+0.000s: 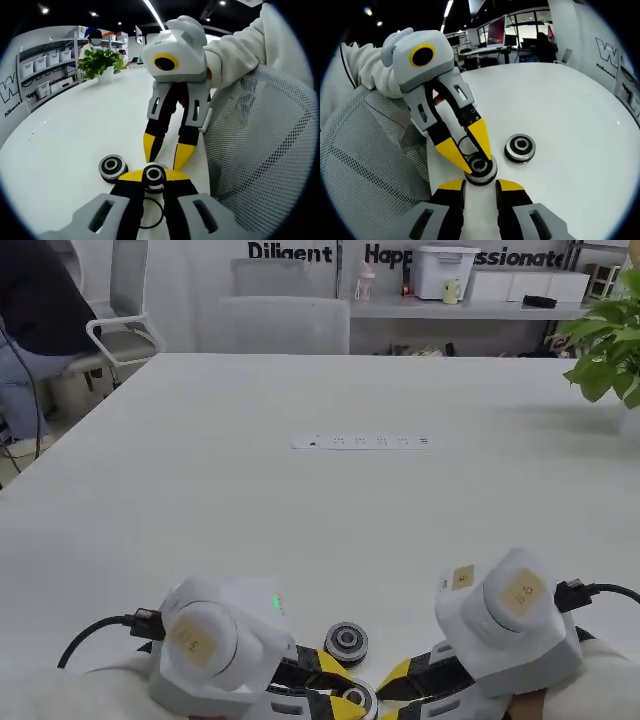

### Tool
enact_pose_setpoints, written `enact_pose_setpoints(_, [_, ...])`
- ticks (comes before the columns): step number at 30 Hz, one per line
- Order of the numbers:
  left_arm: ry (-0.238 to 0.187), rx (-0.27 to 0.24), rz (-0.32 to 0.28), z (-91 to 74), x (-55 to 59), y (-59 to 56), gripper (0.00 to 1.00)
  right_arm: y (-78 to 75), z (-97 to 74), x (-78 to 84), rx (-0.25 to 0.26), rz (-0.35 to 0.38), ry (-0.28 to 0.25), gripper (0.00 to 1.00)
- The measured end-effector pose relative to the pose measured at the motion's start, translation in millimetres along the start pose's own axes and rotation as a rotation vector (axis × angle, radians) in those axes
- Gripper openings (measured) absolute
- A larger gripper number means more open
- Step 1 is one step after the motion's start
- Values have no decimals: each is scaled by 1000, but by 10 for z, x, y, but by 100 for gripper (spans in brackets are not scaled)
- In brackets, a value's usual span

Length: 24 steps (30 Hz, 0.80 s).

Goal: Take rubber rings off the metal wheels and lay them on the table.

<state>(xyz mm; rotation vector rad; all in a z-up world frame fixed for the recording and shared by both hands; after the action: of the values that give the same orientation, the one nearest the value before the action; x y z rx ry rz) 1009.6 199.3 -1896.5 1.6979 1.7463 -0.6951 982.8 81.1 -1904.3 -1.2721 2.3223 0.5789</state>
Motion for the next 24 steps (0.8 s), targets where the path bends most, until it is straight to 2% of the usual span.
enact_pose_setpoints(7, [-33,6,-9,-3,34,1,8,-8,1,-3,9,-15,0,18])
enact_pose_setpoints(13, [-40,7,-10,-1,35,-1,8,-4,-2,-7,17,-43,1,15])
enact_pose_setpoints(15, [-43,7,-13,-3,36,-3,8,-15,-10,27,34,-78,42,8])
enact_pose_setpoints(16, [-43,7,-12,-4,35,-3,8,-4,-6,7,35,-70,19,7])
enact_pose_setpoints(19, [-44,6,-11,-4,32,-6,8,-23,-16,2,58,-100,26,2])
enact_pose_setpoints(24, [-47,6,-12,-2,35,-2,8,-30,-19,2,60,-88,28,1])
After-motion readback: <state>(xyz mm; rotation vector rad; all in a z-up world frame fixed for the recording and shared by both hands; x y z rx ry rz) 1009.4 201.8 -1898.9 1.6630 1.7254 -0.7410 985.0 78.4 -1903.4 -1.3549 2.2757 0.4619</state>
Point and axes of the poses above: the centre of the closed fingertips' face, and the gripper's own axes: z roughly forward along the fingers, y roughly to its left, x roughly out of its underside, the point moved 8 cm from there along -z, roughly backward along the fingers, and after that the axes turned 10 degrees about y, right-handed, at the moved point
